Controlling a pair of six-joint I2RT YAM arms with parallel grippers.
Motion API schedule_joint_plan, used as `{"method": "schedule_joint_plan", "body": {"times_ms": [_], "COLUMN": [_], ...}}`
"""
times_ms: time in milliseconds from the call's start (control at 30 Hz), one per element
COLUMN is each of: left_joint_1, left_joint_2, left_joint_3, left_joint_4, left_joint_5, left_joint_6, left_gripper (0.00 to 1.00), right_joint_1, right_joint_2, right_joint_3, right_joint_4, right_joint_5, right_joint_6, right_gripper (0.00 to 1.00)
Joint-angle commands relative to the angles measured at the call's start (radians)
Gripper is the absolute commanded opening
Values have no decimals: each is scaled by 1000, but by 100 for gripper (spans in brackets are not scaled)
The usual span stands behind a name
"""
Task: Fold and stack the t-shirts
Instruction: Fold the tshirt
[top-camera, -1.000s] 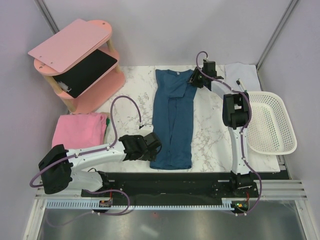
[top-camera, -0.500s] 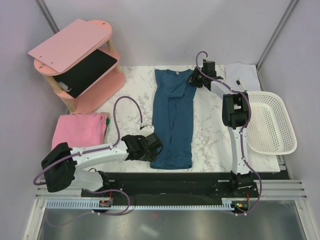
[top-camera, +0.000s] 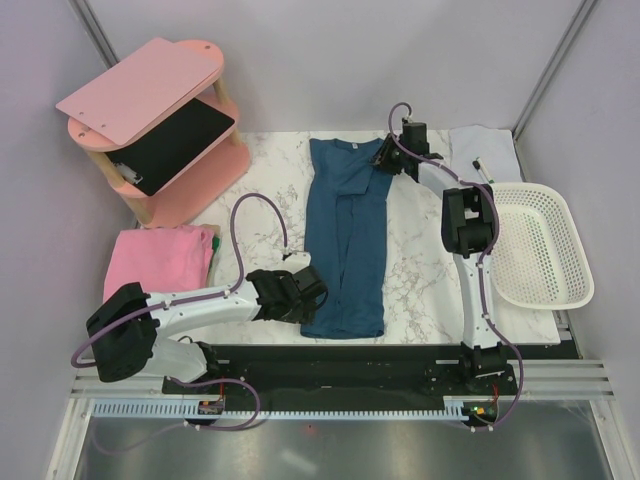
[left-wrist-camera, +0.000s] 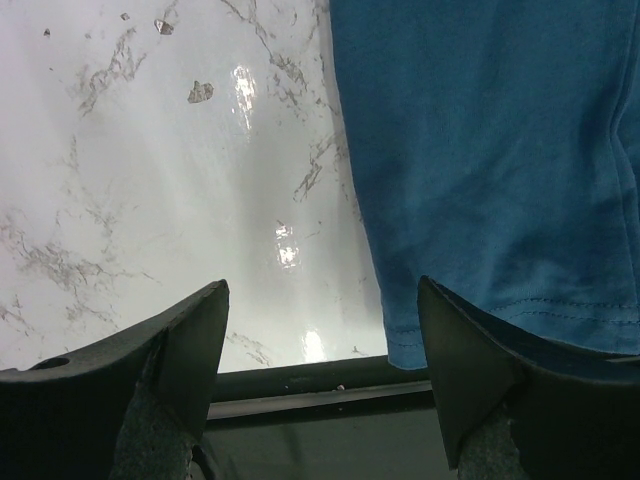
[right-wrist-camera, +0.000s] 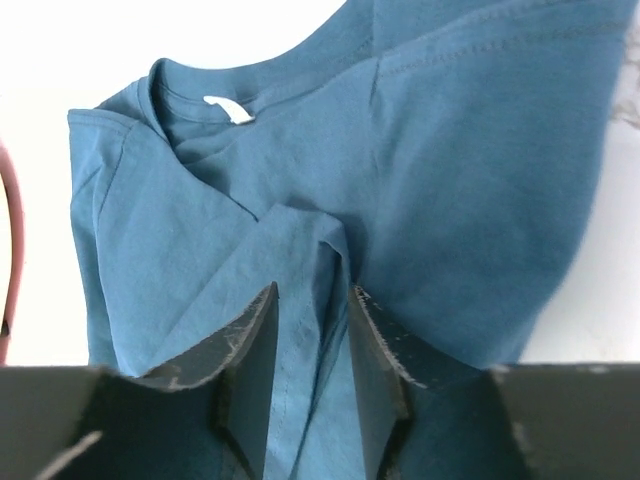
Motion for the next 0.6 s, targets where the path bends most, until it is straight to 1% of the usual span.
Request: {"method": "schedule_joint_plan", "body": {"times_ms": [0,67,100,167,200,400,567], "left_joint_1": [0,0,0,0,0,0,0], "left_joint_2": [5,3,3,5,6,22,12], "left_joint_3": [1,-2,-2,-4,-7,-7,-8], "left_joint_4": [29,29,31,31,29,32,34], "left_joint_5": [-8,-8,-6,-6,-6,-5,-11], "left_joint_6": [16,15,15,13,13,8,5], "left_gripper": [82,82,82,82,82,82,82], "right_joint_1": [19,32,33,41,44,62,89], "right_joint_2": [58,76,80,84,75,-12,-84], "right_joint_3": [66,80,87,89,86,60,70], "right_joint_4": [5,3,-1,-1,0,22,23], "right_joint_5": [-23,-26,-28,-34,-34,-25,-12], "right_joint_6": [15,11,8,6,-3,-54,-86], "right_gripper": [34,27,21,12,0,0,0]}}
